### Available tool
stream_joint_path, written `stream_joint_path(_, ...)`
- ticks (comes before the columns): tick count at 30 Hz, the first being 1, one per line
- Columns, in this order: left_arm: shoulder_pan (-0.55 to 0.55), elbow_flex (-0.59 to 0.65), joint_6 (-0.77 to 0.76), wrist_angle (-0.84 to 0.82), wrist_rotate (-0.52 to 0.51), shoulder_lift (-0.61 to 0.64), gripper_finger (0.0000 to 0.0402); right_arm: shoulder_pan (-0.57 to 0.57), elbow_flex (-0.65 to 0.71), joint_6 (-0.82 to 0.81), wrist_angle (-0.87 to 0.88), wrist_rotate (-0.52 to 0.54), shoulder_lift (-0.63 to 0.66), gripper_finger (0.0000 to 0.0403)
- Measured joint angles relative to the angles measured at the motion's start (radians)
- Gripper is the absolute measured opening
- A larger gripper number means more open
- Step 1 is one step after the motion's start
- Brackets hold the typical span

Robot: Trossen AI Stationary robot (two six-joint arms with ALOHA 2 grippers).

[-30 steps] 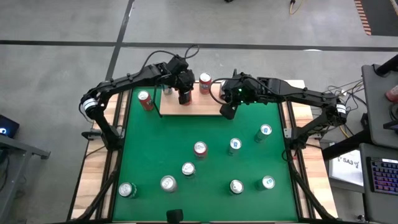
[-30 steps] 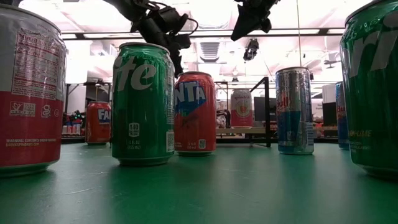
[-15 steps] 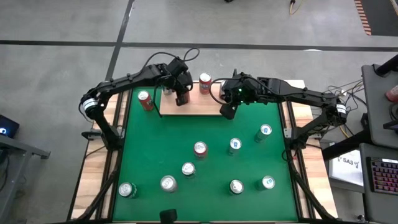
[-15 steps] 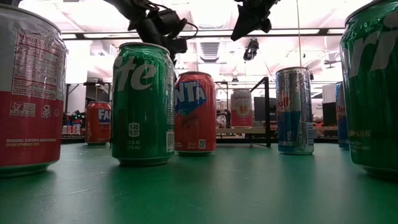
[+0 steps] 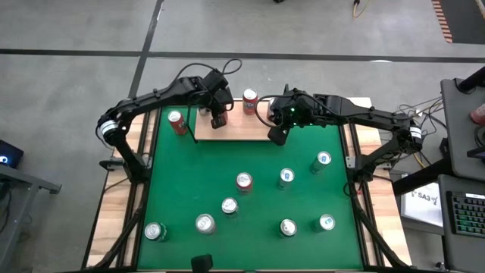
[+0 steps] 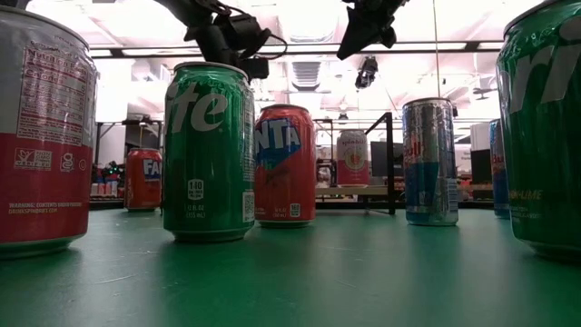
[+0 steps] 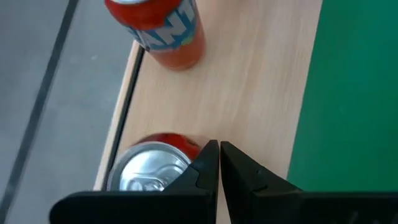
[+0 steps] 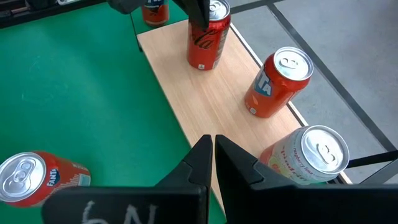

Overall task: Pick and place cans onto a shelf
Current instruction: Put the red soda can on the shelf

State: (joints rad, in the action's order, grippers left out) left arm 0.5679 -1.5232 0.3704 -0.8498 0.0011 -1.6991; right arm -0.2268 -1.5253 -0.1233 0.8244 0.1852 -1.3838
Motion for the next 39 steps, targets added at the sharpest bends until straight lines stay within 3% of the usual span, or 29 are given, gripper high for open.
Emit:
stream_joint_path(8,0.017,-0.001,0.029,0.003,-0.219,0.017,0.0000,0.000,0.000,-0.007,0.000,0.000,0.000,0.0012)
stream_joint_path(29,-0.003,0.005,-0.015,-0.104,-0.168,0.029,0.0000,0.000,0.000,-0.006,0.000,0.000,0.000,0.0012)
stream_joint_path(39,-0.003,0.007,-0.005,-0.061,-0.159,0.029,0.0000,0.000,0.000,-0.007,0.000,0.000,0.000,0.0012)
